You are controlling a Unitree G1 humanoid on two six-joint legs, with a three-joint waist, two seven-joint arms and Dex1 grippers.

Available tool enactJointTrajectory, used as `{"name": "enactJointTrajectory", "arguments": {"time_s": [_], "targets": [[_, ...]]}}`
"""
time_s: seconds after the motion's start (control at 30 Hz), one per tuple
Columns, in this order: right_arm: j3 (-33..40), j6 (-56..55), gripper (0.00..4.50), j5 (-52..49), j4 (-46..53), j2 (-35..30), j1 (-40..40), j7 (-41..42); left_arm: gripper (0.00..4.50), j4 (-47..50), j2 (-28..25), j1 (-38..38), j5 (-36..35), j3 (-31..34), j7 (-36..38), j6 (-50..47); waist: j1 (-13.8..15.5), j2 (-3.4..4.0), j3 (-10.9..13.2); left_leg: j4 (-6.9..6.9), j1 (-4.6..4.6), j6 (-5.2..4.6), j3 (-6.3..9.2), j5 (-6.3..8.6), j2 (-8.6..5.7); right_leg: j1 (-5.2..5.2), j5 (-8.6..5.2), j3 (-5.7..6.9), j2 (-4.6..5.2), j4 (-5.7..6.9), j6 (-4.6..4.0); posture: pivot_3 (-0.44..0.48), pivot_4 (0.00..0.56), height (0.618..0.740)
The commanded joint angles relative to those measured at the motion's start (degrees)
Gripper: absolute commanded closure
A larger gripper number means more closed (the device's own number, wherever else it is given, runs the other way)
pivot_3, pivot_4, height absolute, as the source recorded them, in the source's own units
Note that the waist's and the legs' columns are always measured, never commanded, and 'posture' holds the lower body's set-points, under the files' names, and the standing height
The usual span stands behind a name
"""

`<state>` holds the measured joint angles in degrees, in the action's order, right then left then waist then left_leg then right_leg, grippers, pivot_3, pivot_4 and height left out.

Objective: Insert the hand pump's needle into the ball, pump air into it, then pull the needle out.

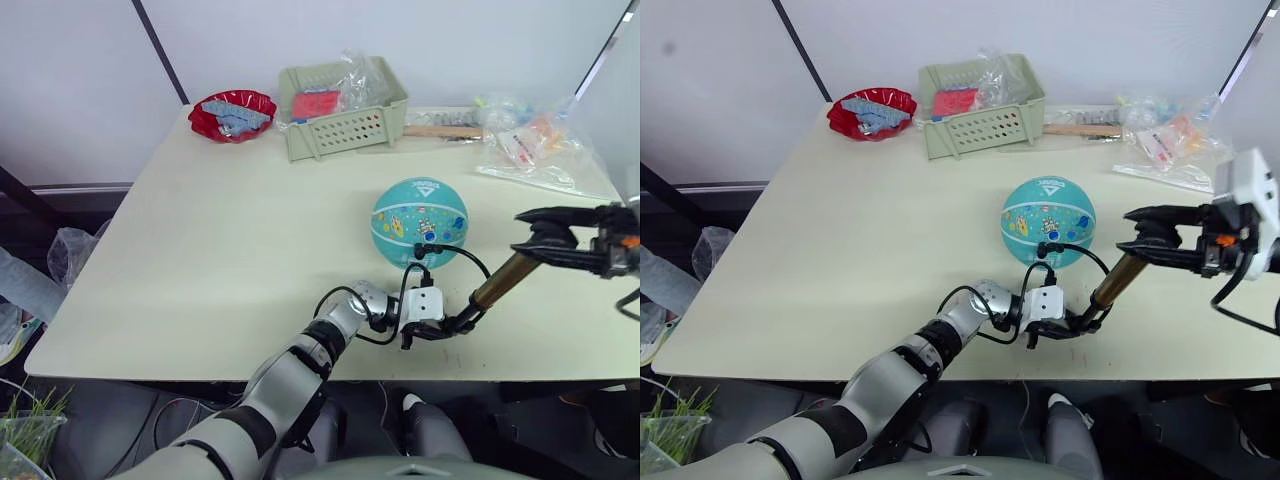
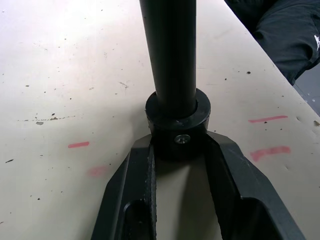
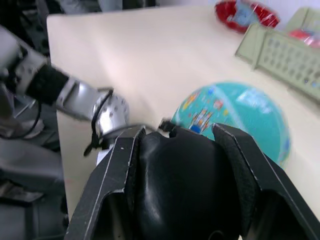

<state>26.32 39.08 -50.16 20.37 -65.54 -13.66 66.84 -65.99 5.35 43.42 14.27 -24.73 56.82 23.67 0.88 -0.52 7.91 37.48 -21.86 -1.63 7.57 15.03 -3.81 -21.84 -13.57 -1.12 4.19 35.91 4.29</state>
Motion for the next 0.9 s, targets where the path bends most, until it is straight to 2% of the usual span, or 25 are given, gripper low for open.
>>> {"name": "enactJointTrajectory", "arguments": {"time_s": [0.03, 0.1, 0.2, 0.4, 0.57, 0.63, 0.73, 0.9], "targets": [[7.07, 1.37, 2.87, -3.5, 0.67, -1.55, -3.62, -1.82, 3.52, -4.11, -1.42, -1.91, 3.37, -2.21, 0.17, -2.24, 0.0, 0.0, 0.0, 0.0, -0.01, 0.0, 0.0, 0.0, 0.01, 0.0, 0.0, 0.0, 0.0, 0.0, 0.0, 0.0, 0.15, 0.74], [7.38, 2.09, 2.87, -4.27, 0.57, -1.04, -4.05, -2.52, 3.52, -4.12, -1.34, -1.95, 3.42, -2.26, 0.11, -2.21, 0.0, -0.01, 0.0, 0.0, -0.01, 0.0, -0.01, 0.0, 0.01, -0.01, 0.0, 0.0, 0.01, 0.0, 0.0, 0.0, 0.15, 0.74], [5.99, 1.66, 2.87, -1.98, 2.21, -0.35, -0.35, -1.36, 3.52, -4.12, -1.27, -2.01, 3.47, -2.33, 0.04, -2.17, 0.01, 0.0, 0.0, 0.0, -0.01, 0.0, -0.01, 0.0, 0.0, -0.01, 0.0, -0.01, 0.02, 0.0, 0.0, 0.0, 0.15, 0.74], [0.41, -1.79, 2.87, 2.34, 4.45, 4.96, 6.31, -2.5, 3.52, -4.19, -1.19, -1.85, 3.49, -2.32, -0.09, -2.22, -0.06, -0.2, -0.13, 0.0, 0.09, 0.0, -0.02, 0.0, 0.01, 0.08, 0.0, -0.01, -0.01, 0.0, 0.02, 0.0, 0.15, 0.74], [-10.74, -11.1, 2.87, 12.47, 1.92, 12.96, 13.66, -3.48, 3.52, -4.24, -1.47, -1.71, 3.43, -2.23, -0.15, -2.2, -0.15, -0.71, -0.52, 0.0, 0.19, 0.0, -0.01, 0.0, 0.06, 0.13, -0.01, -0.01, -0.08, 0.01, 0.02, 0.0, 0.15, 0.74], [-13.22, -14.18, 2.87, 16.18, 0.76, 13.97, 15.82, -3.37, 3.52, -4.2, -1.48, -1.69, 3.34, -2.12, -0.23, -2.27, -0.16, -0.79, -0.61, -0.01, 0.22, 0.01, 0.02, 0.0, 0.08, 0.17, -0.02, 0.01, -0.12, 0.01, 0.02, 0.0, 0.15, 0.74], [-15.58, -18.28, 2.87, 18.89, -1.41, 17.65, 17.3, -4.72, 3.52, -4.1, -1.52, -1.85, 3.24, -2.05, -0.21, -2.29, -0.21, -1.02, -0.84, -0.02, 0.25, 0.01, 0.01, 0.0, 0.07, 0.18, -0.02, 0.0, -0.13, 0.01, 0.02, 0.0, 0.15, 0.74], [-16.49, -21.9, 2.87, 20.07, -2.54, 21.64, 19.22, -5.84, 3.52, -3.73, -1.71, -2.13, 3.18, -2.07, 0.1, -2.36, -0.19, -0.98, -0.89, -0.01, 0.31, 0.01, 0.01, 0.0, 0.09, 0.19, -0.01, -0.02, -0.16, 0.03, 0.02, 0.0, 0.15, 0.74]]}}
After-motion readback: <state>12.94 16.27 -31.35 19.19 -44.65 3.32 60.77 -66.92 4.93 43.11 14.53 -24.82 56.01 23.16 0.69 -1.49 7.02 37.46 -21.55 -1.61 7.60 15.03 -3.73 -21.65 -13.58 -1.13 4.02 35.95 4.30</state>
